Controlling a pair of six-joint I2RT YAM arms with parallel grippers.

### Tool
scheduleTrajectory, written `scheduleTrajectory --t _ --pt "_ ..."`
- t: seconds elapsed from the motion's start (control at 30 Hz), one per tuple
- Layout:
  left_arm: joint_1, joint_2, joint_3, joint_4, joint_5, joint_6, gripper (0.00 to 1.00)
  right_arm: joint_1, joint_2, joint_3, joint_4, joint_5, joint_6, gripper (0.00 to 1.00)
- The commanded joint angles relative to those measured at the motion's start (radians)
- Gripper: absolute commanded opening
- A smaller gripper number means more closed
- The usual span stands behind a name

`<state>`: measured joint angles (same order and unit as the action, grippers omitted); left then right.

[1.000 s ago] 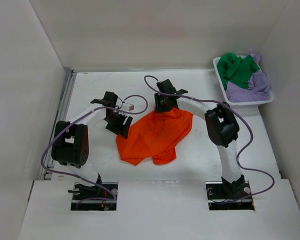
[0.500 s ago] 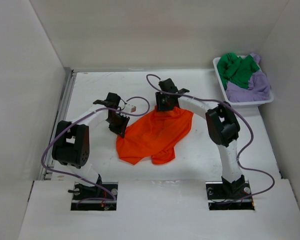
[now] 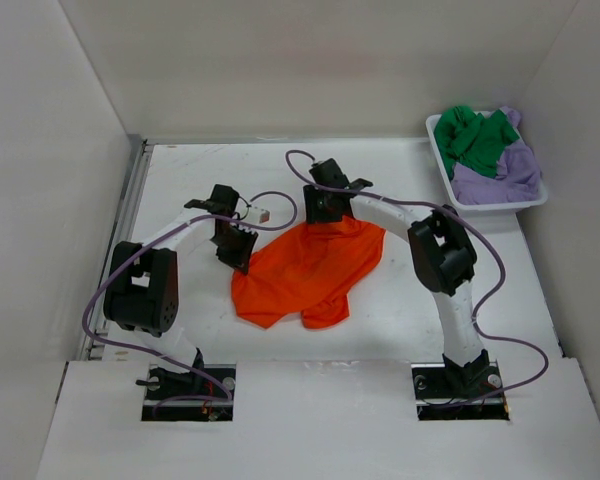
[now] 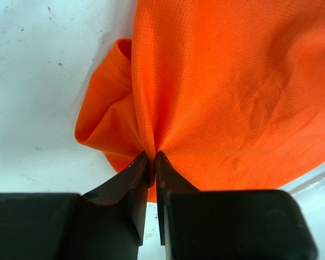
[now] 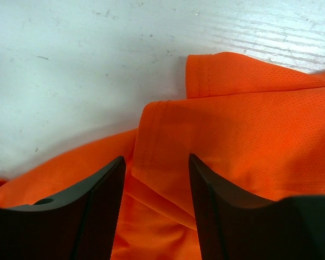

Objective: Fold and stack the t-shirts

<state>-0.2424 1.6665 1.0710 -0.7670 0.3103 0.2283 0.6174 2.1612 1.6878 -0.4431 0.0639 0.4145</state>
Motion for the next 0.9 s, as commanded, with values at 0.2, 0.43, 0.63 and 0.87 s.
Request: scheduleTrajectory --t 0.2,0.43,0.63,0.87 --pt "0.012 -0.037 0.003 0.020 0.001 -0.021 0.08 0.020 0.052 0.052 -0.040 0.082 0.006 0.53" --pt "0.013 -0.042 0.009 0.020 0.001 -0.023 0.08 0.029 0.072 0.089 -0.085 0.091 -0.010 0.32" --pt "0.022 -0.050 0.023 0.021 -0.002 -0.023 0.08 0.029 0.043 0.073 -0.092 0.079 -0.003 0.00" --pt "0.030 -0.048 0.041 0.025 -0.004 -0.020 0.08 0.023 -0.034 0.084 -0.094 0.031 -0.014 0.18"
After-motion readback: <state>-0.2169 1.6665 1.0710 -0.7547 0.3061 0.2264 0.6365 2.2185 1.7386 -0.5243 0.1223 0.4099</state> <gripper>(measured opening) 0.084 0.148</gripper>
